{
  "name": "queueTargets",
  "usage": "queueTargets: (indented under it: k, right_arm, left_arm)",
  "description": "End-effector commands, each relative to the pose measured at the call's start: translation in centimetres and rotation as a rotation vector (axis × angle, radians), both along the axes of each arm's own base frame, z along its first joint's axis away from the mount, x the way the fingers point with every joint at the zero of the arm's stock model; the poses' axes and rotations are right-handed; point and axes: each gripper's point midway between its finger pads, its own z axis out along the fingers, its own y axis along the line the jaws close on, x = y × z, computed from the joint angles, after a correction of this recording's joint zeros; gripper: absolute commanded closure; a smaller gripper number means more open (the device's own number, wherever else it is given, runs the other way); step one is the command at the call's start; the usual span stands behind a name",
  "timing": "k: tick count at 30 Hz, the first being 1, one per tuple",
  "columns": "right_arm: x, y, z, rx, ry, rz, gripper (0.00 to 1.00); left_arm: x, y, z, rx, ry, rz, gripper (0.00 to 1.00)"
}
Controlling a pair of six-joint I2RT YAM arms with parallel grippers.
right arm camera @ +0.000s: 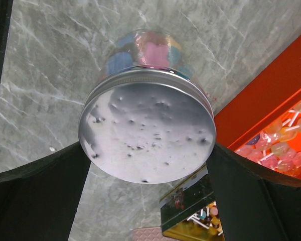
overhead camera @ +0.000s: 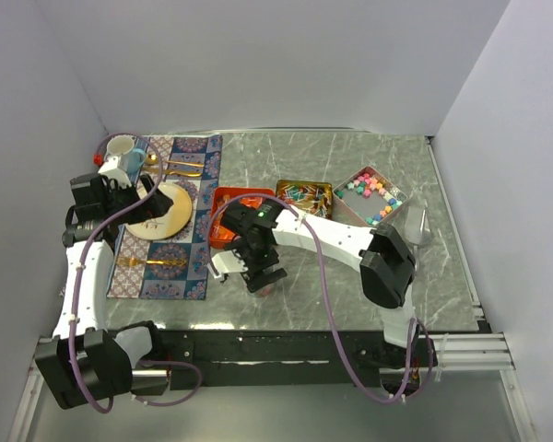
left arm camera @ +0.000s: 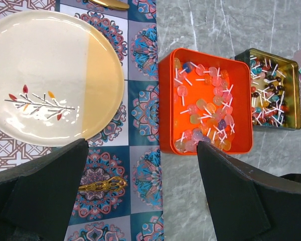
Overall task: Pack the candies
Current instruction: Close the bottle lid on the packing bottle, then move the packing bottle to the center of the board.
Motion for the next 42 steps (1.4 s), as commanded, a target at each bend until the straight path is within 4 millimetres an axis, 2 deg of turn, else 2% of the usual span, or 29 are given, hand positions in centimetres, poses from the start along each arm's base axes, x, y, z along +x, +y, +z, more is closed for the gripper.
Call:
queueTargets:
  k: [1, 6, 14, 17, 18, 21, 23, 24, 25, 26, 27, 28, 31, 33, 34, 35, 38, 42]
  right_arm:
    - [0.5, -0.1, 2.9, 0.059, -0.04, -0.057, 0.0]
    - [0.9, -0.9, 3.1, 0.06, -0.028, -0.116, 0.0]
    - [1.3, -3.3, 2.5, 0.055, -0.021, -0.18, 0.0]
    - [1.3, -4.9, 2.3, 0.038, -0.028, -0.206, 0.0]
    - [1.3, -5.9, 1.6, 0.017, -0.019, -0.223, 0.0]
    - [1.6, -9.0, 2.0, -0.003, -0.015, -0.276, 0.0]
    - [1.4, -9.5, 3.9, 0.052, 0.02, -0.311, 0.14]
    - [2.2, -8.8, 5.7, 0.11, 0.013, -0.326, 0.21]
    - [2.6, -8.5, 6.7, 0.137, 0.013, -0.338, 0.48]
    - [2.5, -8.2, 7.1, 0.13, 0.033, -0.369, 0.67]
    - [3.1, -6.7, 9.2, 0.19, 0.022, -0.373, 0.9]
    - [2.9, -5.6, 9.9, 0.212, 0.026, -0.384, 1.0]
    - [3.0, -2.1, 11.2, 0.271, 0.083, -0.414, 1.0]
    - [2.5, 0.2, 10.8, 0.275, 0.114, -0.397, 1.0]
    - [2.1, 0.8, 10.4, 0.274, 0.13, -0.388, 1.0]
    - [1.4, 1.8, 10.0, 0.27, 0.135, -0.355, 1.0]
    - [0.0, 2.9, 7.5, 0.227, 0.163, -0.318, 1.0]
    - [-1.0, 2.4, 4.4, 0.156, 0.185, -0.303, 1.0]
  left_arm:
    - [0.3, -0.4, 1.5, -0.016, -0.057, -0.02, 0.03]
    - [-0.1, -0.9, 1.6, -0.022, -0.067, -0.054, 0.04]
    - [-0.1, -1.6, 1.9, -0.047, -0.083, -0.084, 0.03]
    - [0.0, -1.6, 2.1, -0.048, -0.083, -0.088, 0.03]
    - [0.1, -1.6, 1.9, -0.049, -0.078, -0.088, 0.04]
    - [0.3, -1.7, 2.1, -0.053, -0.075, -0.097, 0.03]
    - [0.3, -1.7, 2.1, -0.056, -0.074, -0.099, 0.03]
    - [0.3, -1.8, 2.0, -0.055, -0.073, -0.102, 0.03]
    - [0.1, -1.9, 1.7, -0.06, -0.065, -0.107, 0.03]
    - [0.0, -2.0, 1.5, -0.056, -0.064, -0.118, 0.03]
    - [-0.1, -2.2, 1.3, -0.054, -0.062, -0.131, 0.03]
    - [-0.6, -2.7, 0.7, -0.062, -0.057, -0.166, 0.02]
    - [-1.6, -3.4, -0.7, 0.001, -0.086, -0.275, 0.01]
    - [-2.4, -4.1, -1.0, 0.088, -0.159, -0.405, 0.03]
    - [-3.1, -4.4, -2.1, 0.107, -0.164, -0.452, 0.04]
    - [-4.0, -5.0, -2.2, 0.182, -0.232, -0.562, 0.04]
    - [-5.7, -5.5, -3.4, 0.295, -0.303, -0.692, 0.04]
    - [-6.7, -5.9, -4.4, 0.313, -0.304, -0.768, 0.04]
